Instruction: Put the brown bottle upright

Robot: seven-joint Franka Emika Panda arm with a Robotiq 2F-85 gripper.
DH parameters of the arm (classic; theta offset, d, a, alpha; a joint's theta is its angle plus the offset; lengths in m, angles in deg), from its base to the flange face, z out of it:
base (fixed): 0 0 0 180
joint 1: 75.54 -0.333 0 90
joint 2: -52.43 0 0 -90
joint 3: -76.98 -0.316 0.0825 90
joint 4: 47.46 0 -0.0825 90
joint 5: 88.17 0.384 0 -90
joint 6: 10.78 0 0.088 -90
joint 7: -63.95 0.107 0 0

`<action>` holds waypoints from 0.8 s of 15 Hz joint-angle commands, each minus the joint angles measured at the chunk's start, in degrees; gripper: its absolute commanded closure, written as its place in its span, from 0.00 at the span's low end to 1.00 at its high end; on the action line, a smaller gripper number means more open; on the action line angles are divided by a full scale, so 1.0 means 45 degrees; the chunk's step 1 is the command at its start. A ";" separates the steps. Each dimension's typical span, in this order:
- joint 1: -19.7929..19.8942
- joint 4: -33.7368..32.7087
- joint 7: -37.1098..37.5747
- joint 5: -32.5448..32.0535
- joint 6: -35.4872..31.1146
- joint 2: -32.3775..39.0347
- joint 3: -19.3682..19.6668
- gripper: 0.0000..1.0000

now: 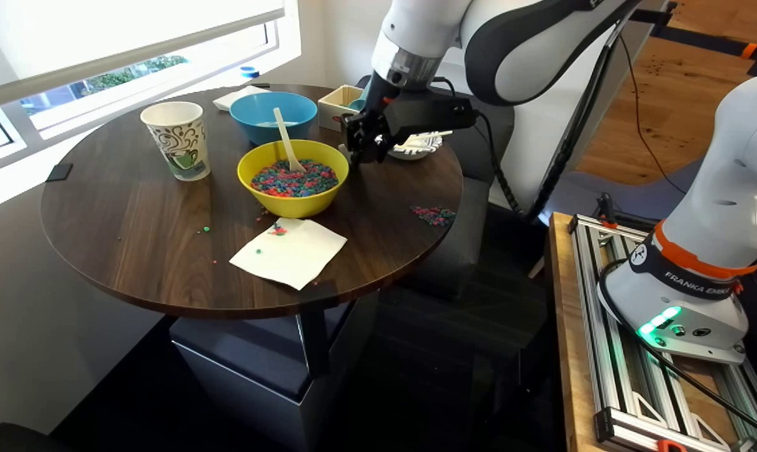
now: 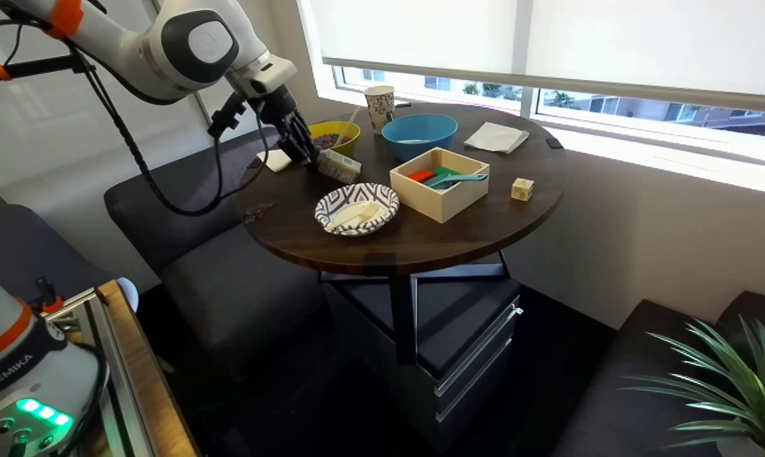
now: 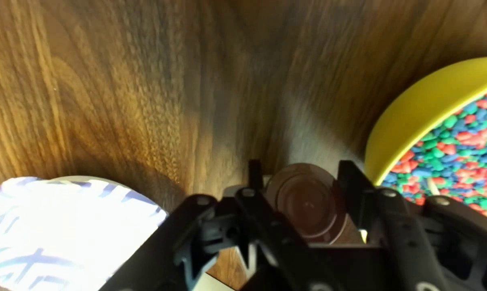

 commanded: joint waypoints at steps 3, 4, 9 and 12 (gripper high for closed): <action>0.0249 0.0458 -0.1595 0.1402 0.0752 -0.1650 -0.0451 0.76; 0.0341 0.0471 -0.1632 0.1336 0.0785 -0.1840 -0.0506 0.76; 0.0368 0.0323 -0.2913 0.2436 0.1836 -0.2512 -0.0547 0.76; 0.0037 -0.0224 -0.5245 0.4638 0.4134 -0.2960 -0.0238 0.76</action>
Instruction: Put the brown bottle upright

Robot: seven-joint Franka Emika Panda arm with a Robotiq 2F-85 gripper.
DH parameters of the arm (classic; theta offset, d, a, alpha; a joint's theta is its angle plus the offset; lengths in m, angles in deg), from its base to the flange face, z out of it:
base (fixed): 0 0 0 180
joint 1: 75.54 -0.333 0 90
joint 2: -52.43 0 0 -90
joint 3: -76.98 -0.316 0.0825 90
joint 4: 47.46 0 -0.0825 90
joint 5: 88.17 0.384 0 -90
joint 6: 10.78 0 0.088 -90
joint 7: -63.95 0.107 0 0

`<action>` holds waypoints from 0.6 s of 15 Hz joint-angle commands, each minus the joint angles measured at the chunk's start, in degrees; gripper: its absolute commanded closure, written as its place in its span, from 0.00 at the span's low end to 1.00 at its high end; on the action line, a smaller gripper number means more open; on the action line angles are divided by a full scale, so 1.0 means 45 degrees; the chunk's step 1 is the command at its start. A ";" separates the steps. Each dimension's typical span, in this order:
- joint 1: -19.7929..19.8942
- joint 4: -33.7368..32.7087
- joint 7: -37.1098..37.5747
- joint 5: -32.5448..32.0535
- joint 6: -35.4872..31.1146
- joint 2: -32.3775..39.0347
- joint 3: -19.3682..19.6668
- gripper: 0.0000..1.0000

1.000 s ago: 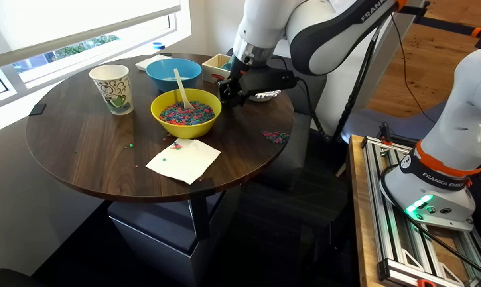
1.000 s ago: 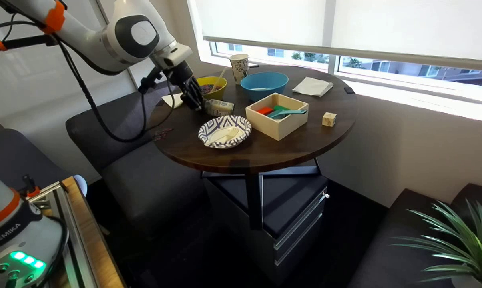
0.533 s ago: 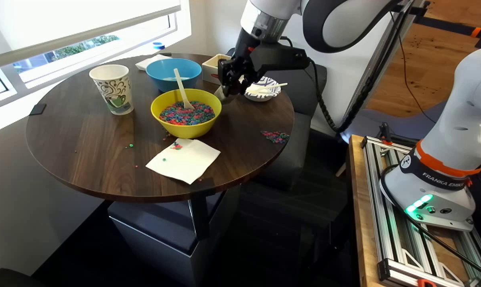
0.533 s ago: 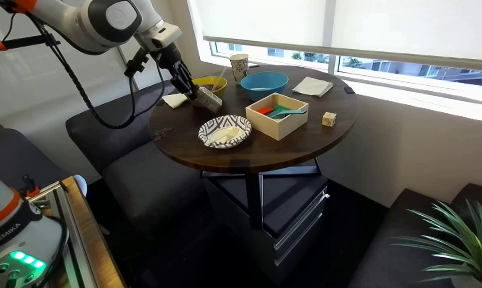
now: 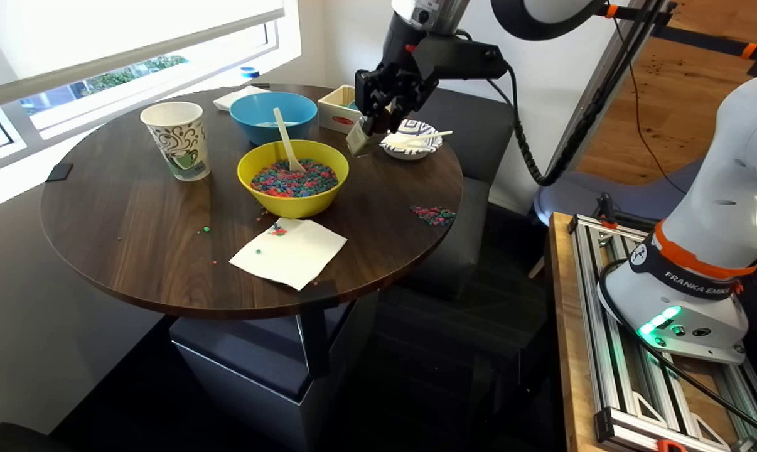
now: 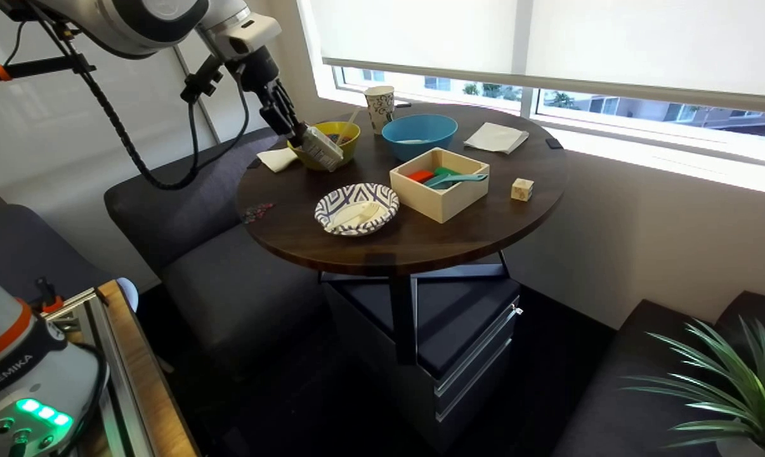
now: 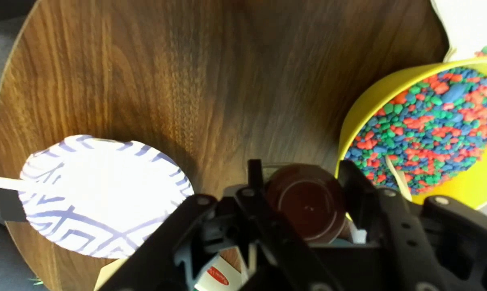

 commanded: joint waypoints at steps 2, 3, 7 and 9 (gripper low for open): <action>-0.0295 -0.0937 -0.3724 0.3711 0.3383 -0.0820 0.0426 0.76; 0.0243 -0.0512 -0.2496 0.2549 0.2290 -0.0516 -0.0205 0.51; 0.0336 -0.1047 -0.3194 0.3335 0.3098 -0.0533 -0.0103 0.76; 0.0725 -0.1255 -0.2511 0.3409 0.3192 -0.0554 0.0012 0.76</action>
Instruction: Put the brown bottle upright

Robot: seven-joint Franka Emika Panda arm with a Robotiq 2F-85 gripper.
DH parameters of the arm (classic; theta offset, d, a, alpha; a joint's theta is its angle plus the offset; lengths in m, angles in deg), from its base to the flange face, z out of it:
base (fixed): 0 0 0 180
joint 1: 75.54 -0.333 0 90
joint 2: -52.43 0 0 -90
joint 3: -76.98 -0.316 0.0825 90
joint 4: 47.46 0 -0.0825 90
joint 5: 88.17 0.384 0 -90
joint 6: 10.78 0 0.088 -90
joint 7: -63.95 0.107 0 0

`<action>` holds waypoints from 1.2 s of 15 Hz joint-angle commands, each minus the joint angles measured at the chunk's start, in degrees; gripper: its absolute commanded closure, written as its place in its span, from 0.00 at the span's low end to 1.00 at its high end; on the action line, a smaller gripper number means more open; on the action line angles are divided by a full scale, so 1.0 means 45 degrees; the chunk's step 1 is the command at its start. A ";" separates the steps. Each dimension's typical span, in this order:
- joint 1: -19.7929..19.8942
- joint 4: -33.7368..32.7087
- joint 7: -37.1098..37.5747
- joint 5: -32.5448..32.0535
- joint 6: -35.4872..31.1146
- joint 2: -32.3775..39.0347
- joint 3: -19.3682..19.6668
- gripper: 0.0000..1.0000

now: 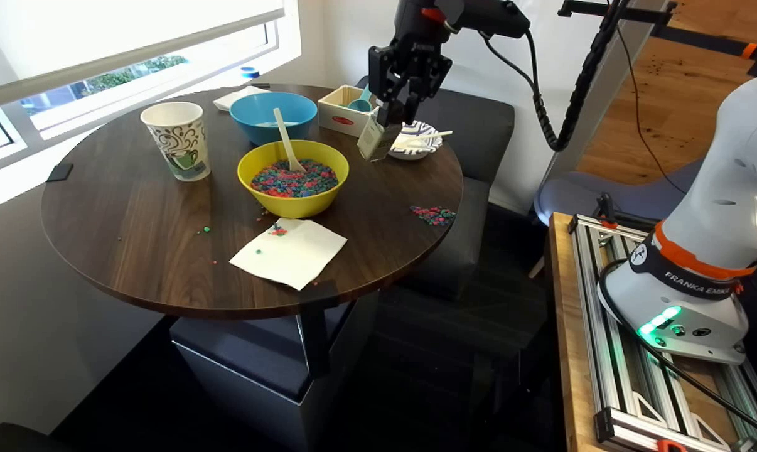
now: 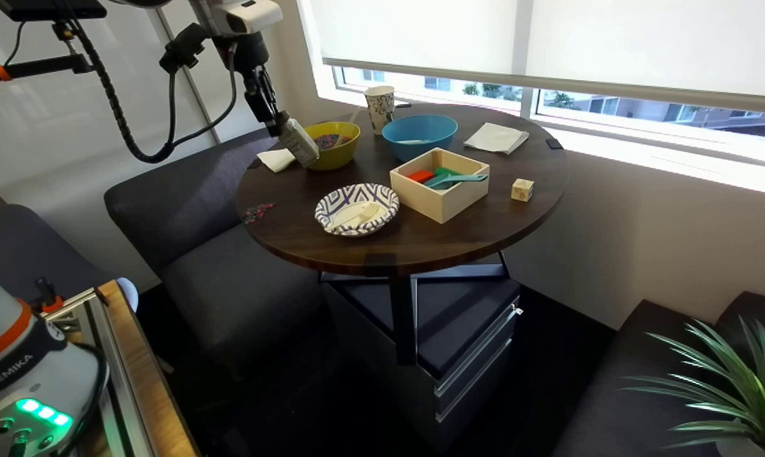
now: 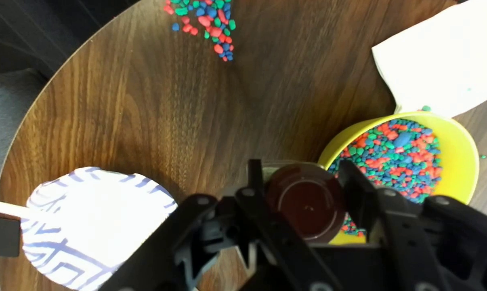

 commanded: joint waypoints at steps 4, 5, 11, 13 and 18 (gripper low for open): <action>0.1371 -0.0783 0.1440 0.0995 0.0311 -0.0068 0.0577 0.76; 0.1518 -0.0772 0.1684 0.1144 0.0068 -0.0056 0.0633 0.76; 0.1541 -0.1261 0.1334 0.1218 0.1236 0.0696 0.0674 0.76; 0.1528 -0.1595 0.1525 0.1129 0.2226 0.1262 0.0637 0.76; 0.1337 -0.2629 0.0945 0.2210 0.3682 0.2641 0.0804 0.76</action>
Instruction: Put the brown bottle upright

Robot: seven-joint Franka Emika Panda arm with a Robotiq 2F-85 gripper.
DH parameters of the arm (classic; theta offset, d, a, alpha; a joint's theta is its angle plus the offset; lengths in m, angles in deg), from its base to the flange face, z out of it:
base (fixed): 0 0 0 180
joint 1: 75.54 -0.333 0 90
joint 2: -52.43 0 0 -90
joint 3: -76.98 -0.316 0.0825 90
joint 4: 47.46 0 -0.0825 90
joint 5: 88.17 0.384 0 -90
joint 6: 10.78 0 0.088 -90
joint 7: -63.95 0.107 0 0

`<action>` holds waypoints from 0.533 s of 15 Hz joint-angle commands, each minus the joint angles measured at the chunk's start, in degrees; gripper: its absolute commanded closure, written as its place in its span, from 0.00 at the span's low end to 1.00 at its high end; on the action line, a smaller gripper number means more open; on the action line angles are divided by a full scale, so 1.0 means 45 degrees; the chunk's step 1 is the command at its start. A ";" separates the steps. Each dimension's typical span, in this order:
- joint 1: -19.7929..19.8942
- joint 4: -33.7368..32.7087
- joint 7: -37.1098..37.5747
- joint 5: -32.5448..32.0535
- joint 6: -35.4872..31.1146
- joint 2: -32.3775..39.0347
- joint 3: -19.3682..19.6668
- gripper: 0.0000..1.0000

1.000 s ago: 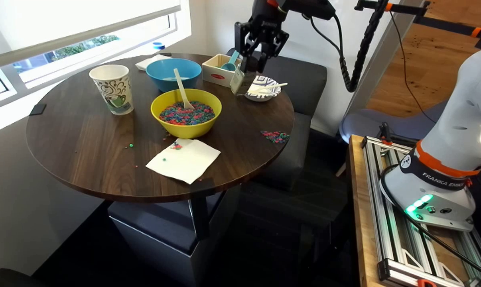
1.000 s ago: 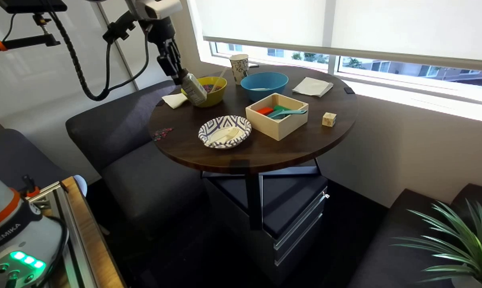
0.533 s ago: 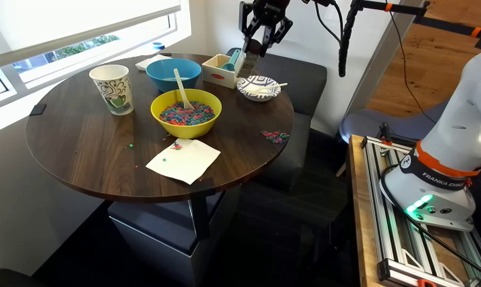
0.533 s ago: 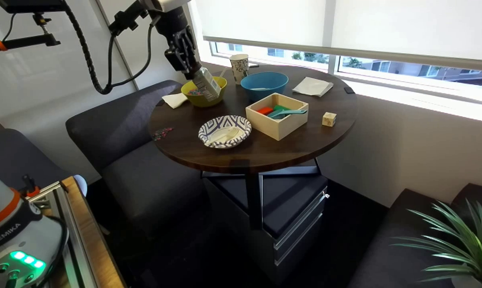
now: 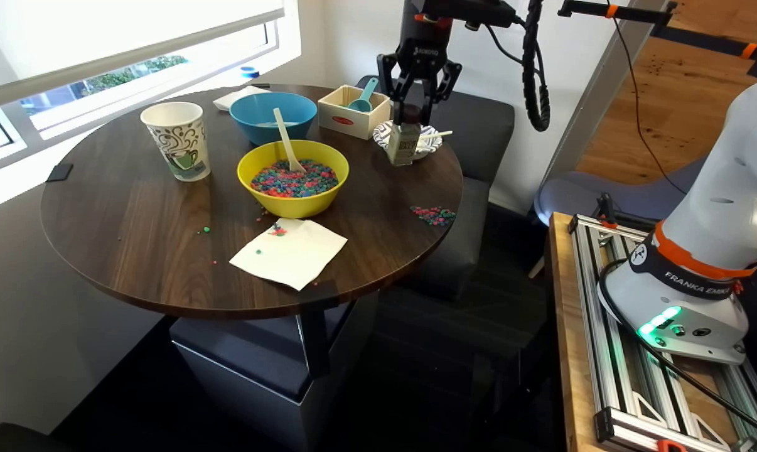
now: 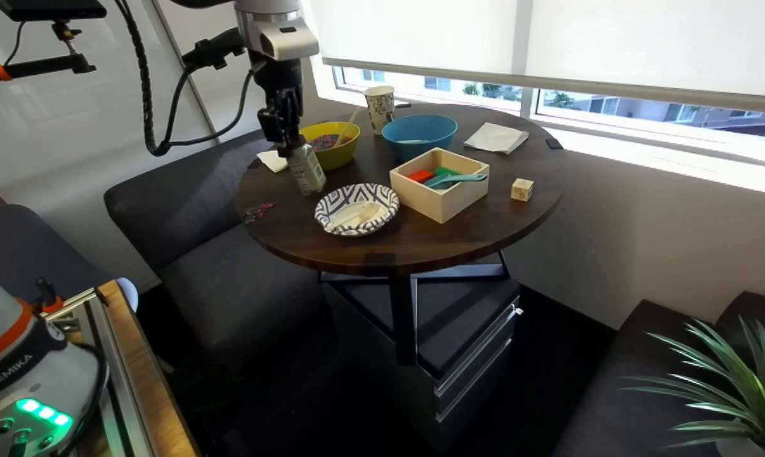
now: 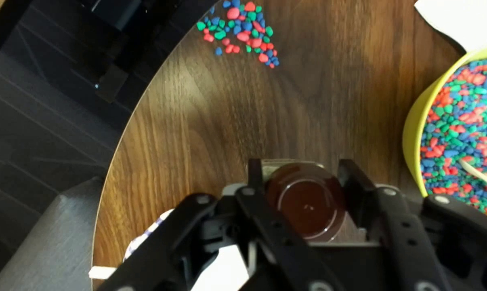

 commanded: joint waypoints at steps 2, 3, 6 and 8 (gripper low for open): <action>-0.0193 -0.1402 -0.0416 0.1331 0.1221 0.1347 0.0122 0.76; -0.0181 -0.1611 -0.0432 0.1496 0.1292 0.1593 0.0146 0.76; -0.0135 -0.2167 -0.0210 0.1505 0.1513 0.2254 0.0215 0.76; -0.0121 -0.2460 -0.0166 0.1542 0.1658 0.2614 0.0284 0.76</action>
